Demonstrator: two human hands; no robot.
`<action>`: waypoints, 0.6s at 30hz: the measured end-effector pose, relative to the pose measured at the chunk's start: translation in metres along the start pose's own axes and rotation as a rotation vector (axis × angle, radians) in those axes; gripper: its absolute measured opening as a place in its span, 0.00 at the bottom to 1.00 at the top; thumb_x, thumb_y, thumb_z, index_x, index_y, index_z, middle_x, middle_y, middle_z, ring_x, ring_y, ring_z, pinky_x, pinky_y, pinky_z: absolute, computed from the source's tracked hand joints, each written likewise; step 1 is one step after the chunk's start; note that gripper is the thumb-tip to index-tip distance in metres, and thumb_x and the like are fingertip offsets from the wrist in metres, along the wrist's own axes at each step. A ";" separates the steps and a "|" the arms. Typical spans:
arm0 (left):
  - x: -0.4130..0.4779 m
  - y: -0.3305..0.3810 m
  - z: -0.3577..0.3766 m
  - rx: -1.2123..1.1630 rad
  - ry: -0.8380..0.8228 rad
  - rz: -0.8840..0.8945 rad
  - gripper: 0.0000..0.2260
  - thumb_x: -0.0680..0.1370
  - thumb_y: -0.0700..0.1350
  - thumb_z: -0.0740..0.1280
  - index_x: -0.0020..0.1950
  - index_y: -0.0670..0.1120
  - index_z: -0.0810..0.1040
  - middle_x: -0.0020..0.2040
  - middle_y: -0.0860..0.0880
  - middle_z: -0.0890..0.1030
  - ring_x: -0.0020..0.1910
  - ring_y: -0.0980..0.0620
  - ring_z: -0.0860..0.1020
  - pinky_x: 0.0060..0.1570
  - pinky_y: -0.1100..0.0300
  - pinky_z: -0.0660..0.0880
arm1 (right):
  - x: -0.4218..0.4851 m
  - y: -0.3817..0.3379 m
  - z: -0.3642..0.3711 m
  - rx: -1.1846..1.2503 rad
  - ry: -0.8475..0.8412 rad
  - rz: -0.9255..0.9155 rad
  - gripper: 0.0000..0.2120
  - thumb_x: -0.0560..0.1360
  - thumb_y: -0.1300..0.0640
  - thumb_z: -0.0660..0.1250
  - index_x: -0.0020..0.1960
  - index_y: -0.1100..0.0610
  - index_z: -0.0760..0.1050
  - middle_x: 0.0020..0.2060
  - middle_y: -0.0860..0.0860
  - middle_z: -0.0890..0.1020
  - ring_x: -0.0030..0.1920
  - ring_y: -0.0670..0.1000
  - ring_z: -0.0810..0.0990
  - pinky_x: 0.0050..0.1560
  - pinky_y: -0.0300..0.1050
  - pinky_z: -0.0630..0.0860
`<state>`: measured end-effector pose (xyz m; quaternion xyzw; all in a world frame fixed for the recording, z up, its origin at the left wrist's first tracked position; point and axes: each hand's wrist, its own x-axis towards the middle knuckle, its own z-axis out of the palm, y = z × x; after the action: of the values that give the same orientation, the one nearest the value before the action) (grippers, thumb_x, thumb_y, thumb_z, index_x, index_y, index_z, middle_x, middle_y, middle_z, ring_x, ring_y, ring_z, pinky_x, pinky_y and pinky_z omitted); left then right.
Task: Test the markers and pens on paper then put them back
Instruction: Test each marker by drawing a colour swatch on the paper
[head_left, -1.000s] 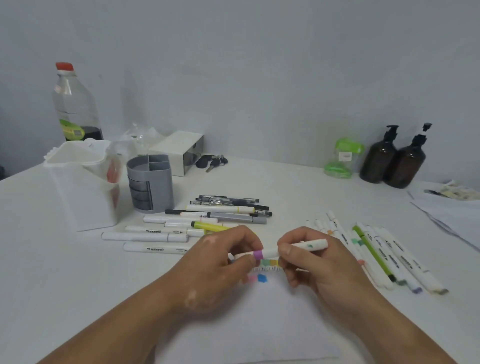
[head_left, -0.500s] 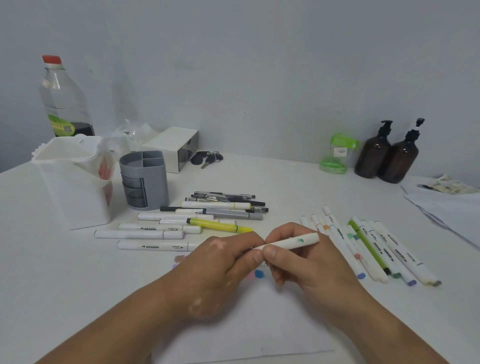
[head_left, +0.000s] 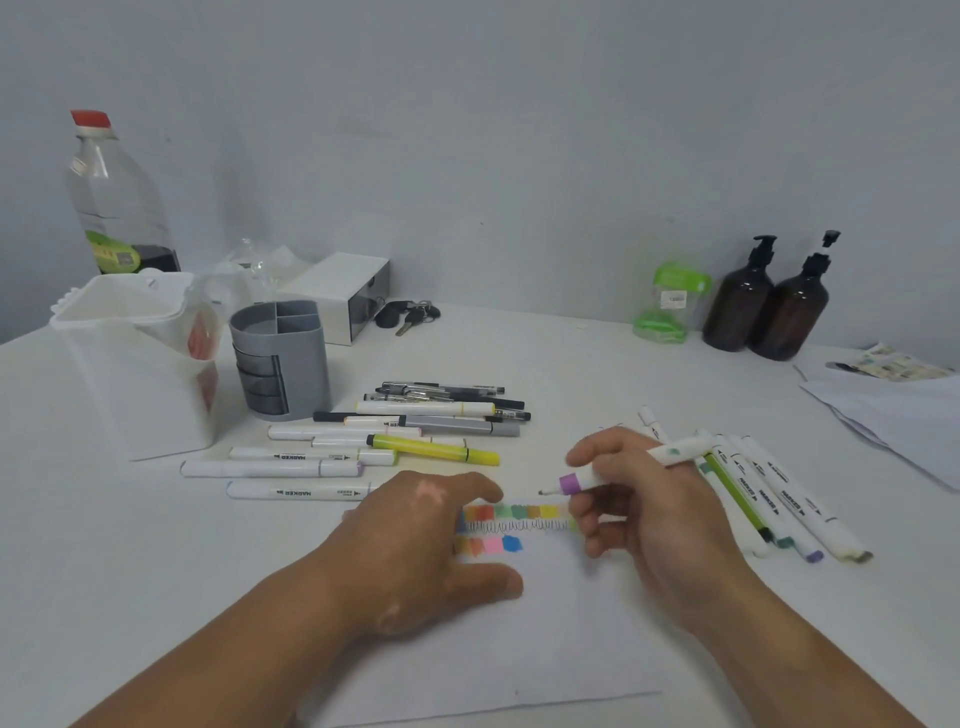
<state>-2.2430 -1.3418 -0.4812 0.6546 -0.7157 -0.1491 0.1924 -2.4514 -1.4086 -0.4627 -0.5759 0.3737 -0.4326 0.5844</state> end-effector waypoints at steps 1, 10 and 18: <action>0.001 0.000 0.000 0.045 -0.033 -0.016 0.34 0.64 0.75 0.68 0.66 0.63 0.71 0.48 0.59 0.77 0.46 0.58 0.76 0.50 0.54 0.79 | -0.001 0.002 0.001 -0.027 -0.023 0.031 0.08 0.65 0.57 0.65 0.37 0.57 0.83 0.30 0.58 0.81 0.28 0.52 0.77 0.26 0.45 0.75; 0.002 -0.005 -0.006 0.070 -0.091 -0.080 0.33 0.63 0.75 0.70 0.65 0.62 0.74 0.50 0.59 0.78 0.48 0.57 0.76 0.51 0.54 0.79 | -0.005 0.018 0.011 -0.481 -0.074 0.066 0.04 0.73 0.58 0.72 0.41 0.49 0.84 0.28 0.53 0.83 0.27 0.49 0.79 0.30 0.41 0.77; 0.003 -0.006 -0.005 0.062 -0.099 -0.075 0.32 0.65 0.73 0.71 0.65 0.62 0.74 0.52 0.58 0.78 0.50 0.55 0.77 0.52 0.53 0.79 | -0.005 0.017 0.014 -0.598 -0.053 0.057 0.04 0.72 0.54 0.73 0.41 0.45 0.83 0.28 0.50 0.83 0.25 0.46 0.78 0.28 0.37 0.75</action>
<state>-2.2355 -1.3451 -0.4790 0.6785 -0.7035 -0.1664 0.1306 -2.4390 -1.3994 -0.4796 -0.7228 0.4851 -0.2715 0.4105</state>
